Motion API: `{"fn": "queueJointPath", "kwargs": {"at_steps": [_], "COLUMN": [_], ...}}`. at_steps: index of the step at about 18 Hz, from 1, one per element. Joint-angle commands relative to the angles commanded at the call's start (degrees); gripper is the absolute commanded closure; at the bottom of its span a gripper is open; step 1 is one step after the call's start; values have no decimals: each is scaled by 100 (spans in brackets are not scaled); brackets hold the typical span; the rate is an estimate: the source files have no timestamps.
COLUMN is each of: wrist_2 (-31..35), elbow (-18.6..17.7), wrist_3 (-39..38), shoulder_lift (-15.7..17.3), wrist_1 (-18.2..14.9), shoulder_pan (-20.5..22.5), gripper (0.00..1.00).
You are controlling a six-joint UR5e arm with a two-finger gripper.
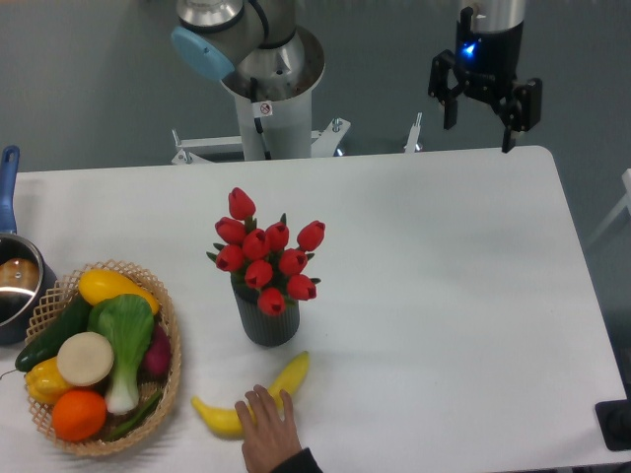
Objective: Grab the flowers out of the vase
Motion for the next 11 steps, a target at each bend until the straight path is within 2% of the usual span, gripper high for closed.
{"fn": "queueJointPath", "kwargs": {"at_steps": [6, 8, 9, 11], "wrist_2": [-53, -219, -385, -806], "elbow": [-70, -245, -359, -771], "wrist_3": [-70, -157, -358, -850], "shoulder_lift": [0, 9, 26, 70], "wrist_1": [0, 17, 165, 752], "shoulder_pan": [-53, -53, -44, -26], "gripper": [0, 0, 0, 0]}}
